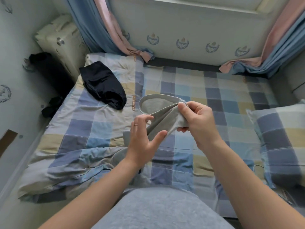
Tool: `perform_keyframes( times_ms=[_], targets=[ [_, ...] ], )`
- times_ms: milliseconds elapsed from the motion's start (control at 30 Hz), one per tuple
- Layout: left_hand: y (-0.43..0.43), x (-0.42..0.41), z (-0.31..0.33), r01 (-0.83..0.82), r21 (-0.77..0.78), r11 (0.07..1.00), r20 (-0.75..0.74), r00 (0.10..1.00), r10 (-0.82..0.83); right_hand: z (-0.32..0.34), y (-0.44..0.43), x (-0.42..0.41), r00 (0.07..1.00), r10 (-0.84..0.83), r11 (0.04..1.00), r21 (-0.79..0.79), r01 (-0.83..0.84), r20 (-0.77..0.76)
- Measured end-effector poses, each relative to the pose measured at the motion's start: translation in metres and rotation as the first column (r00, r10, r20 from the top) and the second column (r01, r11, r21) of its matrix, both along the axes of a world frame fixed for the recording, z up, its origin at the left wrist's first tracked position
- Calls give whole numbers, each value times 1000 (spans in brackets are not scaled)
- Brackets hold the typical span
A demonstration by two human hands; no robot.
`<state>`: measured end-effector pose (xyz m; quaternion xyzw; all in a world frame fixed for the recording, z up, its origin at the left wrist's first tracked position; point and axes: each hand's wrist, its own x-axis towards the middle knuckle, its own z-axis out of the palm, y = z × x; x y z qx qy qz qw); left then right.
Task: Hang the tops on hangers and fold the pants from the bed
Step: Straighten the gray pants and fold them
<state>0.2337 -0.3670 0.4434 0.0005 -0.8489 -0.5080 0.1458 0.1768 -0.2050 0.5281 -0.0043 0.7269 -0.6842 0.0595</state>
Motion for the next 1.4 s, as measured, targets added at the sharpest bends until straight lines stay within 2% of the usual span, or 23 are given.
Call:
perform_keyframes(
  times_ms=[67,167,300,433,533,667,767,833,1000,1100,1233,1300,1400],
  targets=[
    [21,2,0,71,11,997,28,997,-71,3,21,1,1000,-22,1000,-16,22,3],
    [58,-2,-7,251,-63,966,247,942,-228,5,49,4,999,-37,998,-43,38,16],
    [95,-7,-25,216,-90,972,449,880,-154,1,94,10,995,-89,995,-37,90,40],
    [112,-16,-32,180,-44,983,508,851,-133,-7,135,12,980,-167,985,-35,172,107],
    [127,-18,-29,148,63,987,525,836,-159,-12,156,13,968,-203,971,-97,219,148],
    [149,-19,-15,-5,387,922,496,844,-204,-22,180,10,966,-206,960,-158,230,154],
    [159,-22,0,-86,516,852,456,870,-188,-38,197,12,980,-116,976,-163,142,159],
    [163,-25,10,-97,573,814,441,873,-206,-51,205,19,982,-8,995,-93,26,189],
    [173,-27,35,-75,615,785,425,870,-249,-84,198,36,914,249,953,84,-289,320],
    [177,-28,50,-36,630,776,373,890,-262,-99,180,45,851,294,904,163,-396,436],
    [172,-30,58,11,629,777,328,902,-279,-105,165,40,889,158,853,395,-343,430],
    [161,-32,53,22,631,776,331,896,-295,-102,163,35,911,94,902,353,-248,401],
    [141,-30,37,109,543,833,380,853,-359,-89,167,33,944,61,976,177,-124,324]
  ],
)
